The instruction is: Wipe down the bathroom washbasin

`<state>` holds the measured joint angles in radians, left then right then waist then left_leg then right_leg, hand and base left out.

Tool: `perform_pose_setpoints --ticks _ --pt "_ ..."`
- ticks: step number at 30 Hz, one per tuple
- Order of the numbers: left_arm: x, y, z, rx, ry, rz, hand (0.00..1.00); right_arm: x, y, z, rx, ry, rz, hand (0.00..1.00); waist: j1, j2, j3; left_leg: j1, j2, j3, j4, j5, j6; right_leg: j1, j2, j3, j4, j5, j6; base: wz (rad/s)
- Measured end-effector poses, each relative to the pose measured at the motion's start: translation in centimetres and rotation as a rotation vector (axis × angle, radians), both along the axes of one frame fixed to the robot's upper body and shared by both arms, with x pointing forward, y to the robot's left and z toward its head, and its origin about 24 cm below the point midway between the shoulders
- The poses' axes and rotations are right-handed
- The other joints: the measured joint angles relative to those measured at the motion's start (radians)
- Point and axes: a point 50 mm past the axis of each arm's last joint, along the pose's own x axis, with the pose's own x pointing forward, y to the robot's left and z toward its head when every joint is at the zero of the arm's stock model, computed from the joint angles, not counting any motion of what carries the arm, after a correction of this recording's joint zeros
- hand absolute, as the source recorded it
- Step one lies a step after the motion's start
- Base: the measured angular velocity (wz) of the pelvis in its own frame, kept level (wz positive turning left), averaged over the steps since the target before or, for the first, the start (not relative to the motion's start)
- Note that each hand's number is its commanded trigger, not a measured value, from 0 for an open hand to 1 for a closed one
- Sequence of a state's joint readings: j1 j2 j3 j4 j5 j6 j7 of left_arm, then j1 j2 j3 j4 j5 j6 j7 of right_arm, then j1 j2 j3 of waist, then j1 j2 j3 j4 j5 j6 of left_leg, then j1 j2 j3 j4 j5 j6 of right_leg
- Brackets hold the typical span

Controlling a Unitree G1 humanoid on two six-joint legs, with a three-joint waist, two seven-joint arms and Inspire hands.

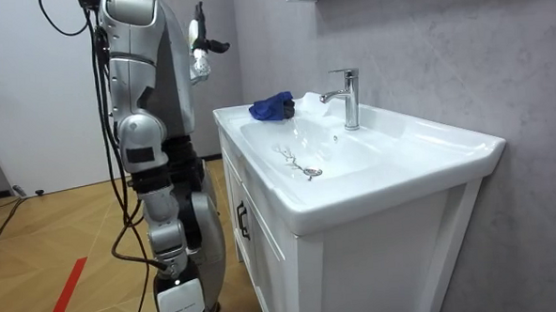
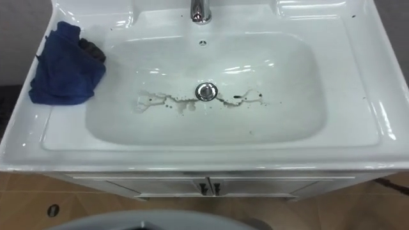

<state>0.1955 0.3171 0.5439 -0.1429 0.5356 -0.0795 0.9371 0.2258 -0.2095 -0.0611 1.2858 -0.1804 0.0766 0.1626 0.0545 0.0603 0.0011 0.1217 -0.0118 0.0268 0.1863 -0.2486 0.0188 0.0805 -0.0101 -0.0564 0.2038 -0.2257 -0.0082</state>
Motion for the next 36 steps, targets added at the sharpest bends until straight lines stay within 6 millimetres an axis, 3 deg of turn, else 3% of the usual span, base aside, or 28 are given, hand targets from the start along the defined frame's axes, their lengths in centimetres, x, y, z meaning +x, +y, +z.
perform_pose_setpoints --ticks 4,12,16,26,33,36 --pt "1.8 -2.0 -1.2 -0.018 0.093 -0.135 0.00 0.5 0.0 0.0 -0.001 -0.012 0.002 0.00 -0.023 0.000 0.0002 0.013 0.001 0.011 -0.008 0.000 0.000 0.006 0.001 0.009 -0.001 0.000 0.001 -0.08" --pt "2.8 -3.4 -1.9 -0.038 0.148 -0.225 0.00 0.4 0.0 0.0 0.011 -0.012 0.013 0.00 -0.063 0.003 0.0007 0.029 0.007 0.031 -0.020 0.000 0.000 0.004 0.011 0.040 0.000 0.004 -0.001 -0.11" --pt "3.4 -4.7 -3.0 -0.070 0.197 -0.293 0.00 0.9 0.1 -0.1 0.026 -0.018 0.025 0.00 -0.088 -0.006 0.0051 0.031 0.008 0.031 -0.020 0.000 0.000 0.005 0.014 0.050 0.000 0.004 -0.001 -0.03" --pt "3.9 -5.6 -3.7 -0.092 0.226 -0.339 0.00 0.5 0.3 -0.1 0.043 0.020 0.046 0.00 -0.120 -0.023 0.0035 0.047 0.016 0.051 -0.023 0.000 0.000 0.011 0.024 0.070 0.000 0.010 -0.007 -0.07" --pt "4.0 -6.6 -8.1 -0.219 0.368 -0.357 0.00 -0.1 1.1 -0.3 0.080 0.054 0.043 0.00 -0.139 -0.036 0.0098 0.047 0.019 0.055 -0.025 0.000 0.000 0.004 0.029 0.081 0.002 0.013 -0.007 -0.03" --pt "4.0 -7.0 -8.9 -0.252 0.391 -0.376 0.00 -0.3 1.1 -0.3 0.077 0.068 0.038 0.00 -0.139 -0.044 0.0053 0.046 0.019 0.053 -0.025 0.000 0.000 0.003 0.029 0.081 0.001 0.013 -0.007 0.00"
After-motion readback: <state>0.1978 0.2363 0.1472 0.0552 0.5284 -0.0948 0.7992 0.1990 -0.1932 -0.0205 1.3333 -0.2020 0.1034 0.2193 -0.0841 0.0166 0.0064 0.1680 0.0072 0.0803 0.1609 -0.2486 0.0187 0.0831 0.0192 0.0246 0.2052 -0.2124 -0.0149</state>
